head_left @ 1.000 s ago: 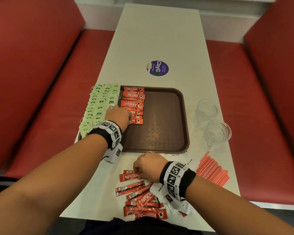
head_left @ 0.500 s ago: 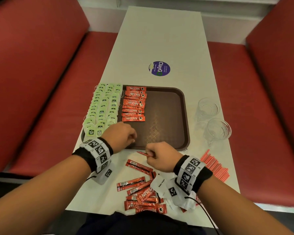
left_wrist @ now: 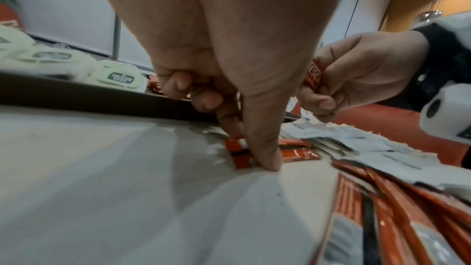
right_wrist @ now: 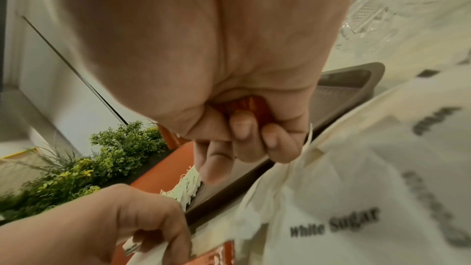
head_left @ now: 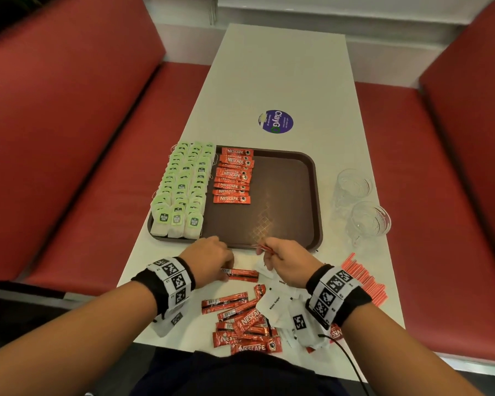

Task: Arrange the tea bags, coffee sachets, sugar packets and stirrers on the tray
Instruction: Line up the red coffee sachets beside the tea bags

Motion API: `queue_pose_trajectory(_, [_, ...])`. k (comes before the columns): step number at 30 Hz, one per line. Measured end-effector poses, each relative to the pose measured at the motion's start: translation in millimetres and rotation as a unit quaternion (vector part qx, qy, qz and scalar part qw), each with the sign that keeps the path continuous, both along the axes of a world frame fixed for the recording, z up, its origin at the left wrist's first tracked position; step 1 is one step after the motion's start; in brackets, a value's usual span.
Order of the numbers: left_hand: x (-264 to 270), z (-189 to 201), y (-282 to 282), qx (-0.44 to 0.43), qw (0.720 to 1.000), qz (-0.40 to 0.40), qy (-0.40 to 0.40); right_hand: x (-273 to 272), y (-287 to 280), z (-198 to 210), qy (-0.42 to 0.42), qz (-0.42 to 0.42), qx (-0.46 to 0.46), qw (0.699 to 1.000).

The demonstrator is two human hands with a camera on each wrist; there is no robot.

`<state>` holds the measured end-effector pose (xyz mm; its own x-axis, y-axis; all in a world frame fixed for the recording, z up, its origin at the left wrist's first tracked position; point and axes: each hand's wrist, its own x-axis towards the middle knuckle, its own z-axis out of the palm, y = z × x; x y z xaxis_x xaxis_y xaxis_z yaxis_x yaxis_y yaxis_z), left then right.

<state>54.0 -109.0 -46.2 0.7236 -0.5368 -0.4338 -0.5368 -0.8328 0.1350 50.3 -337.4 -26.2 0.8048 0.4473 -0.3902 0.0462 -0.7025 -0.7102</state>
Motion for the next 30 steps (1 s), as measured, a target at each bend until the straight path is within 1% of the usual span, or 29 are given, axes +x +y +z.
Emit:
queue_pose_trajectory(3, [3.0,5.1,2.0,-0.027,0.999,0.016,-0.022,0.2,0.4,-1.9,-0.017,0.006,-0.018,1.0])
queue_pose_trajectory(6, [9.1,14.2,4.4,-0.073,0.994,0.036,-0.075,2.8,2.1,-0.3,-0.048,-0.001,-0.015,0.999])
queue_pose_trajectory(10, [16.6,20.5,7.5,-0.14,0.974,0.053,-0.172,9.5,7.5,3.6,-0.092,0.013,-0.033,0.995])
queue_pose_trajectory(13, [21.7,25.1,8.5,-0.176,0.959,0.044,-0.216,15.9,12.7,6.2,-0.09,0.016,-0.029,0.995])
queue_pose_trajectory(15, [24.9,28.9,8.3,-0.197,0.952,0.043,-0.229,20.4,14.2,7.8,-0.086,0.014,-0.014,0.996])
queue_pose_trajectory(17, [26.9,29.9,8.1,-0.204,0.95,0.038,-0.234,23.6,14.3,9.7,-0.08,0.002,0.006,0.997])
queue_pose_trajectory(19, [28.8,29.1,7.7,-0.2,0.954,0.034,-0.223,26.5,13.7,9.2,-0.085,-0.008,0.014,0.996])
queue_pose_trajectory(26, [45.0,28.3,4.4,-0.192,0.961,0.07,-0.184,37.2,10.9,8.8,-0.121,-0.001,0.018,0.992])
queue_pose_trajectory(28, [55.0,28.5,5.1,-0.181,0.962,0.102,-0.175,39.2,10.5,8.5,-0.116,-0.028,0.025,0.993])
queue_pose_trajectory(30, [68.0,27.0,8.7,-0.154,0.962,0.155,-0.163,41.7,8.8,7.9,-0.096,-0.055,0.016,0.994])
